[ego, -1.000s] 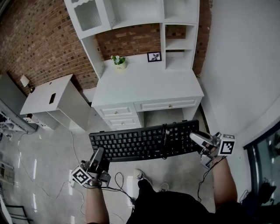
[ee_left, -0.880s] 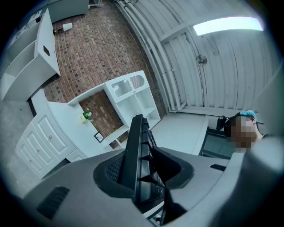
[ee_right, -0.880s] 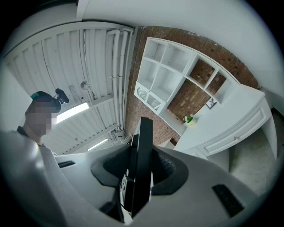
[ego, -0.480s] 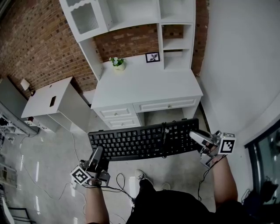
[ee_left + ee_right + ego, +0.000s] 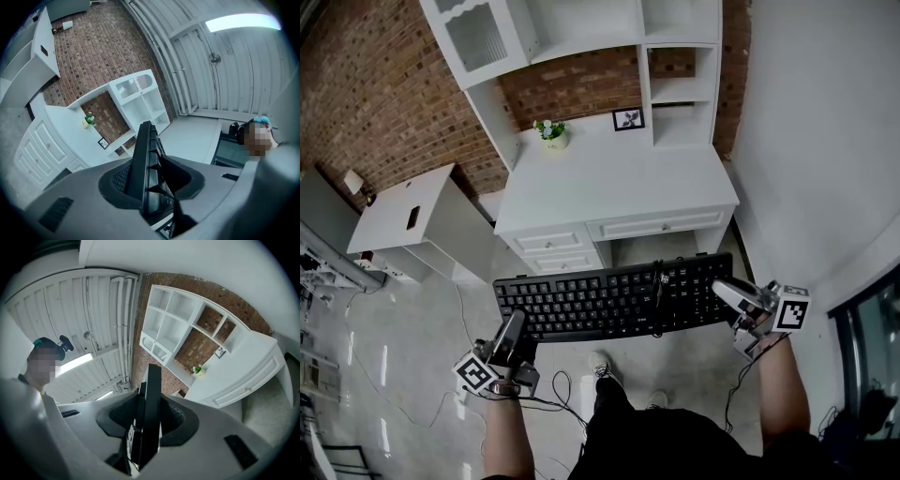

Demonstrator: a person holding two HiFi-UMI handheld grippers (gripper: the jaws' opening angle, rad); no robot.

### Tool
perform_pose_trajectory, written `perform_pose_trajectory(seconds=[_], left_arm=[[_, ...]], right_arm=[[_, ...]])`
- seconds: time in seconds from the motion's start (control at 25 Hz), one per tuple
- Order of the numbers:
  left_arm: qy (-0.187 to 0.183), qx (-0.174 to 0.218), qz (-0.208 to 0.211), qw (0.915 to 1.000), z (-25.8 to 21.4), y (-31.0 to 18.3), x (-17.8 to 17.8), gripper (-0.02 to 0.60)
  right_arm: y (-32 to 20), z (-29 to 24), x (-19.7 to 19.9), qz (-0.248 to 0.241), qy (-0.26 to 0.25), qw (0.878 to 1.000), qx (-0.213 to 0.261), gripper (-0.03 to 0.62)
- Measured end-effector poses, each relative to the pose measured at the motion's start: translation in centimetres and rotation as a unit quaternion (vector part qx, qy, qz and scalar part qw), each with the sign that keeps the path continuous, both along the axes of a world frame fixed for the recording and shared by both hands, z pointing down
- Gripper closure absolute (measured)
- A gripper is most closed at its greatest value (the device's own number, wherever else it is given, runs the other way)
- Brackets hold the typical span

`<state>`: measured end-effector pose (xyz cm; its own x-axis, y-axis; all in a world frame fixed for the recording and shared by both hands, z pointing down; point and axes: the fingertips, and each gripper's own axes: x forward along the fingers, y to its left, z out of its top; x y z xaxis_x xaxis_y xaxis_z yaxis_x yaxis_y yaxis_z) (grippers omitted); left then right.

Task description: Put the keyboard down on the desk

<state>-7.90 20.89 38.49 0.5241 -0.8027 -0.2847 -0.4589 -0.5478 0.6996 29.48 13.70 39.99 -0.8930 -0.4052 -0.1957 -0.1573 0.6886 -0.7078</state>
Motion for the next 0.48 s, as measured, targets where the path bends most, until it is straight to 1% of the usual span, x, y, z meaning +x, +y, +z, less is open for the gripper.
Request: perform_pose_trajectory(seconds=[0.16, 0.48], left_arm=[[-0.005, 0.003, 0.004, 1.0, 0.04, -0.37, 0.0, 0.422], [0.0, -0.003, 0.008, 1.0, 0.46, -0.32, -0.06, 0.422]], right_arm=[[-0.17, 0.34, 0.04, 0.002, -0.002, 1.0, 0.0, 0.456], [0.37, 0.33, 0.12, 0.007, -0.002, 1.0, -0.001, 0.456]])
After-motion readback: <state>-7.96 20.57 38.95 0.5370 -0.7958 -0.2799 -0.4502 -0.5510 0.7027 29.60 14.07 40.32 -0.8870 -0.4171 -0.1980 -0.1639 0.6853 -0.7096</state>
